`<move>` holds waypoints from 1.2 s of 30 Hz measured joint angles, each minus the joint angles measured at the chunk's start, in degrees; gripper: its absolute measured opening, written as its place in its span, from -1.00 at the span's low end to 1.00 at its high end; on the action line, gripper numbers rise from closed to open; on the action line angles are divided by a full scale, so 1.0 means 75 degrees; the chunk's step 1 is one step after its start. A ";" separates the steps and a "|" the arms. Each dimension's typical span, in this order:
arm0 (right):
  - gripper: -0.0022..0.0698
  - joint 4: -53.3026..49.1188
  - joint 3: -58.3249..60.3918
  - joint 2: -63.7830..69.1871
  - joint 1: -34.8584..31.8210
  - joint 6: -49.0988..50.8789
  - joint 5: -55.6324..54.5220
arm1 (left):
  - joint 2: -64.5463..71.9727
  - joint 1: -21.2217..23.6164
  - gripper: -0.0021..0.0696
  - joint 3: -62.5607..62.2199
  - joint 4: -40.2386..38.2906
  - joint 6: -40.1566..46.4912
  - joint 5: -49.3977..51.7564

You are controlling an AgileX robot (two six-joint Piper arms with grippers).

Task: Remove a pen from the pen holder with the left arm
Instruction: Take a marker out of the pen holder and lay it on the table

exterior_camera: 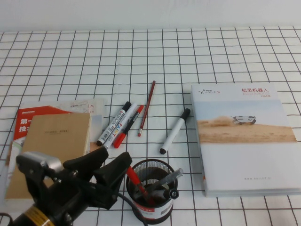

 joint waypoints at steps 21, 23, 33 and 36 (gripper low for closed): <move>-0.98 0.0000 0.0000 0.0000 0.0000 0.0000 0.0000 | 0.1643 0.0000 0.36 -0.1007 -0.0044 -0.0032 -0.0142; -0.98 0.0000 0.0000 0.0000 0.0000 0.0000 0.0000 | 0.1750 0.0000 0.33 -0.1027 -0.0044 -0.0032 -0.0155; -0.98 0.0000 0.0000 0.0000 0.0000 0.0000 0.0000 | 0.1911 0.0000 0.10 -0.1035 -0.0056 -0.0047 -0.0271; -0.98 0.0000 0.0000 0.0000 0.0000 0.0000 0.0000 | 0.1911 0.0000 -0.09 -0.1046 0.0070 -0.0061 -0.0322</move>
